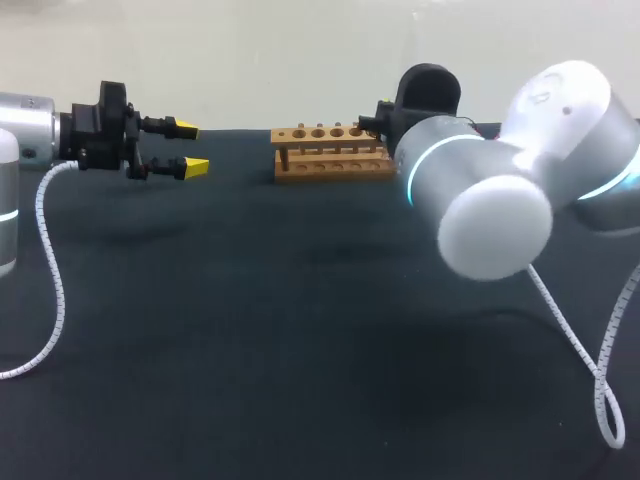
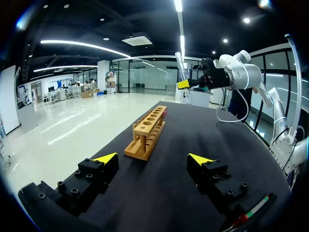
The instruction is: Grasp the test tube, adjust it, and insert it.
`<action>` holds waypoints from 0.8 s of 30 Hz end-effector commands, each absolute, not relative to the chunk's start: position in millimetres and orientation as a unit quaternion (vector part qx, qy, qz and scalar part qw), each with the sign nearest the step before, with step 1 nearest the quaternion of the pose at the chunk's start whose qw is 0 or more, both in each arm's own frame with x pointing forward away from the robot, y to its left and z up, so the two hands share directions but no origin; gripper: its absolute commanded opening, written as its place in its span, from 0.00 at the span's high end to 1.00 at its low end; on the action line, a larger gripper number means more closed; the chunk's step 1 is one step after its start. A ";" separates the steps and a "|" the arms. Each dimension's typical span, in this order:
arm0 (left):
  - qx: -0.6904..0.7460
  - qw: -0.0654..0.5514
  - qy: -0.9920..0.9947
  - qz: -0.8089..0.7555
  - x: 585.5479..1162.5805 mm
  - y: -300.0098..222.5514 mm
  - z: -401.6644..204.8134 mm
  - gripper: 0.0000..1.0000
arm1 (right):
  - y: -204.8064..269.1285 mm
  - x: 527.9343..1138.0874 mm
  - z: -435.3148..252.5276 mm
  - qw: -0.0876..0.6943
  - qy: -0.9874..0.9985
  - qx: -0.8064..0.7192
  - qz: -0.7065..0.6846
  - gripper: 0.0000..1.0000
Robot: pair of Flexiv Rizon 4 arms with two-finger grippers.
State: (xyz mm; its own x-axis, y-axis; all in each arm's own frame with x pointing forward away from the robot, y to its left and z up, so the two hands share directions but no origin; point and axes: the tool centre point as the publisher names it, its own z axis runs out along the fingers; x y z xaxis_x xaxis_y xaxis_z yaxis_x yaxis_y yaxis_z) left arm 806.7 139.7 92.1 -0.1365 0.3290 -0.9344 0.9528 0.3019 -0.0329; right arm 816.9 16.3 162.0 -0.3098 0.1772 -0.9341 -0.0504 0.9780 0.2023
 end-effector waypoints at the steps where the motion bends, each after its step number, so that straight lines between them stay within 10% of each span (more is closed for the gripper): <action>1: 0.478 0.453 0.668 -0.346 806.0 140.0 91.0 0.00 | 24.1 822.1 158.7 0.620 0.778 0.055 0.080 1.00; 24: 0.478 0.453 0.668 -0.346 806.0 140.0 91.0 0.00 | 16.0 873.8 159.9 0.696 0.717 0.007 0.039 1.00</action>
